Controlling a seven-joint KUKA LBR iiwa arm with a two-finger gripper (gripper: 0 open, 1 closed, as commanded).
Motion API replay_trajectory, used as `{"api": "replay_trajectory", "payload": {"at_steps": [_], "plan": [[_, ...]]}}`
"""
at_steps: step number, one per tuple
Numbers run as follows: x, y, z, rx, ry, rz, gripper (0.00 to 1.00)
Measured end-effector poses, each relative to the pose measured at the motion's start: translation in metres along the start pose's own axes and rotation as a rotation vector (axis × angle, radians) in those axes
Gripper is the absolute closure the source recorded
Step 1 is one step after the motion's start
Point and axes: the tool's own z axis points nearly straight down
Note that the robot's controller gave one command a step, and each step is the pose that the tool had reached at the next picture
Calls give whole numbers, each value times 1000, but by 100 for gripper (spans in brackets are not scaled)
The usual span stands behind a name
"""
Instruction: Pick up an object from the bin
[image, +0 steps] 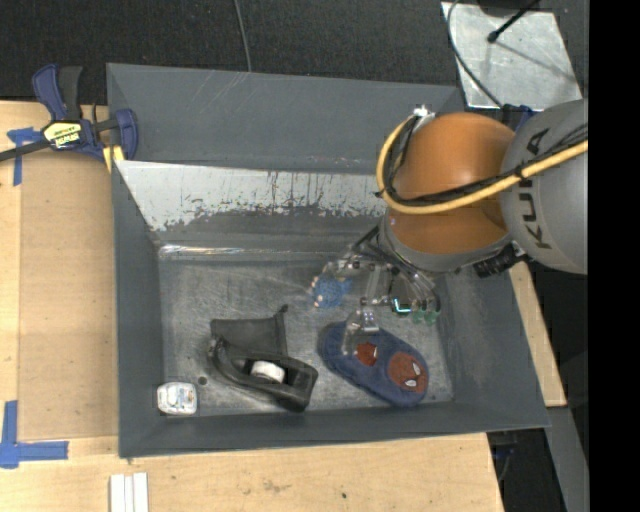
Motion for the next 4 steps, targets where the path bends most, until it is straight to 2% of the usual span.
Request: {"api": "replay_trajectory", "payload": {"at_steps": [1,2,3,4], "plan": [[-86,-13,121,0,-12,-299,0],[-88,-13,117,0,-23,-297,100],[-85,-16,10,3,-18,-293,100],[-83,-17,15,1,-9,-293,0]]}}
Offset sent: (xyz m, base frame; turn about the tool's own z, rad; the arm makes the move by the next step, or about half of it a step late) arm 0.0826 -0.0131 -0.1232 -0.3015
